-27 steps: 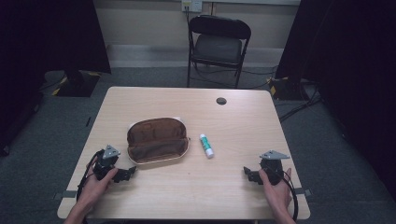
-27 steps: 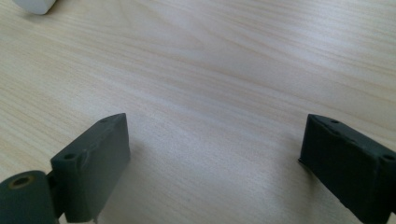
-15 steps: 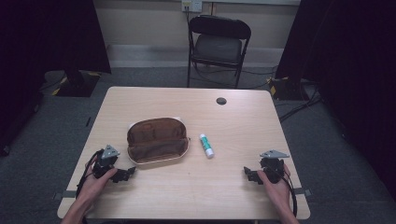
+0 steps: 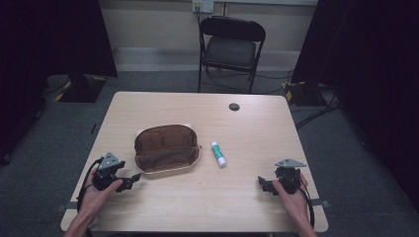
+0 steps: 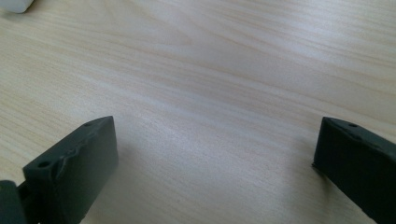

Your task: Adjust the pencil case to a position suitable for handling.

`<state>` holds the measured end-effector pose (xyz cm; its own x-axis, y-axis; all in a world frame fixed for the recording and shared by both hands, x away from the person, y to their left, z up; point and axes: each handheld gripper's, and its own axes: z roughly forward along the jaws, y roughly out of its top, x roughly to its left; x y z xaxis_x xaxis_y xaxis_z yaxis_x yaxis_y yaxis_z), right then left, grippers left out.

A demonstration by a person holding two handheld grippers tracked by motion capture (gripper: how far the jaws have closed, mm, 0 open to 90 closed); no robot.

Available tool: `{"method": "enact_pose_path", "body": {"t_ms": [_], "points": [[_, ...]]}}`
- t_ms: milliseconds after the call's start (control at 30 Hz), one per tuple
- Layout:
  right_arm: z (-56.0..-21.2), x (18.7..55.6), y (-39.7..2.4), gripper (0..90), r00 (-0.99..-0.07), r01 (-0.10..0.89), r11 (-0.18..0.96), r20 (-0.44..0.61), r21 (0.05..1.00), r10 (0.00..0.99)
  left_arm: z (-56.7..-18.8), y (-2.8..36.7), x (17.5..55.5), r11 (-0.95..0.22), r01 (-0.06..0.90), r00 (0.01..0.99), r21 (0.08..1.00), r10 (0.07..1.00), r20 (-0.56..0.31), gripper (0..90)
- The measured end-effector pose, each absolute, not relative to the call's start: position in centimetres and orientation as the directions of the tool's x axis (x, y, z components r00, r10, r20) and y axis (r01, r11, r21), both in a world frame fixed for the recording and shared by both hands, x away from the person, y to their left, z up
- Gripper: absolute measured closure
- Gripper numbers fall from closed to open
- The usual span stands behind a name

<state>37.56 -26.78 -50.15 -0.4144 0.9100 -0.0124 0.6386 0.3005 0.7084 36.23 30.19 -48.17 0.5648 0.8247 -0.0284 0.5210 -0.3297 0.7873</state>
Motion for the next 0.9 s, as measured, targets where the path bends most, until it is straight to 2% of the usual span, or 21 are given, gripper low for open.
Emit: {"method": "enact_pose_path", "body": {"t_ms": [300,500,600,667,767,800,900], "points": [[-50.1,37.6,-26.8,0.0,-0.418,0.637,0.303,-0.014,0.709,0.909,-45.6,29.0,35.8,-0.318,0.431,0.613,0.845,0.79,-0.016,20.2],[-50.2,37.6,-26.8,0.0,-0.419,0.636,0.304,-0.014,0.709,0.908,-44.4,28.0,36.4,-0.324,0.404,0.638,0.855,0.77,-0.01,27.6],[-50.1,37.7,-26.8,0.0,-0.425,0.635,0.308,-0.013,0.709,0.905,-43.9,27.3,37.1,-0.336,0.385,0.659,0.86,0.752,-0.001,28.0],[-50.1,37.8,-26.8,0.0,-0.427,0.634,0.308,-0.011,0.709,0.904,-43.6,27.0,37.5,-0.346,0.369,0.661,0.863,0.75,0.018,33.5],[-50.1,37.8,-26.8,0.0,-0.428,0.634,0.308,-0.01,0.709,0.904,-43.0,26.2,38.4,-0.359,0.367,0.682,0.858,0.731,0.014,35.2],[-50.1,37.8,-26.8,0.0,-0.428,0.634,0.309,-0.011,0.709,0.904,-42.8,25.9,38.5,-0.359,0.365,0.69,0.859,0.724,0.009,39.5],[-50.1,37.8,-26.8,0.0,-0.428,0.634,0.309,-0.011,0.709,0.904,-42.4,25.0,39.4,-0.375,0.368,0.706,0.851,0.708,0.007,44.5]]}}
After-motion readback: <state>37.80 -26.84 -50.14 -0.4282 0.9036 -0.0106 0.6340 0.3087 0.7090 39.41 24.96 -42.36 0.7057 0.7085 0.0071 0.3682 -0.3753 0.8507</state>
